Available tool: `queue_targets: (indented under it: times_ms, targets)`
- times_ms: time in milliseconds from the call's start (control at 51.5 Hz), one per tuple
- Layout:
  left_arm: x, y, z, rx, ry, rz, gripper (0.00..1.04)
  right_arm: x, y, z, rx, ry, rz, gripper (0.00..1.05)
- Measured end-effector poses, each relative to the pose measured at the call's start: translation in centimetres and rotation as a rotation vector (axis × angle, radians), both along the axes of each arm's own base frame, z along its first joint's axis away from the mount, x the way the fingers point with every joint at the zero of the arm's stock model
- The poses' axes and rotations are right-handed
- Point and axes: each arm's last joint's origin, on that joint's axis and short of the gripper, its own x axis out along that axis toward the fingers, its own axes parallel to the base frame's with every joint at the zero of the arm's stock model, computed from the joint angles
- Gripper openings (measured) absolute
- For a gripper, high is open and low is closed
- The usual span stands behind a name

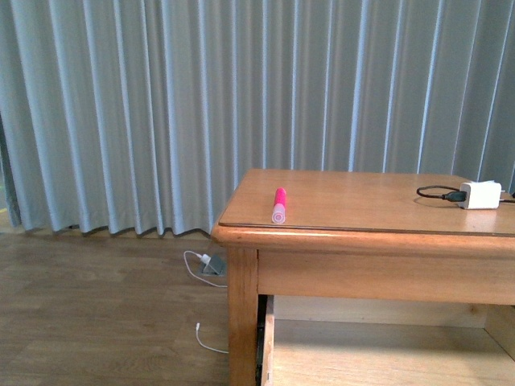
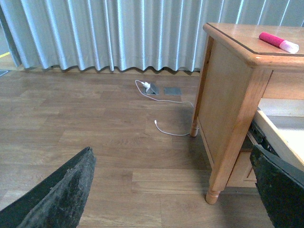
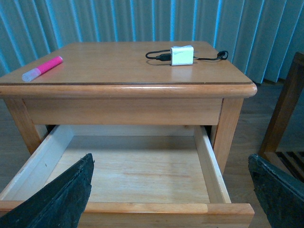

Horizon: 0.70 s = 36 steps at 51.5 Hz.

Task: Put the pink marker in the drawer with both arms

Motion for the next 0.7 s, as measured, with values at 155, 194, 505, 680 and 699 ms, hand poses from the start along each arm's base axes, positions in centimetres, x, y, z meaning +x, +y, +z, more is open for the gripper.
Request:
queue_targets:
  times_ms: [155, 194, 505, 680, 699]
  targets:
    - [0.5, -0.4, 0.2, -0.117, -0.001, 0.220, 0.99, 0.0, 0.0, 0.0, 0.000, 0.000, 0.000, 0.96]
    - [0.7, -0.6, 0.3, -0.122, 0.021, 0.219, 0.99, 0.0, 0.0, 0.0, 0.000, 0.000, 0.000, 0.96]
    - [8.7, -3.7, 8.2, -0.095, 0.048, -0.038, 0.99, 0.0, 0.0, 0.0, 0.000, 0.000, 0.000, 0.96]
    - [16.0, -9.0, 10.3, 0.021, 0.101, -0.256, 0.99, 0.0, 0.0, 0.0, 0.000, 0.000, 0.000, 0.96]
    - [16.6, -9.4, 10.5, 0.023, 0.102, -0.263, 0.99, 0.0, 0.0, 0.0, 0.000, 0.000, 0.000, 0.96]
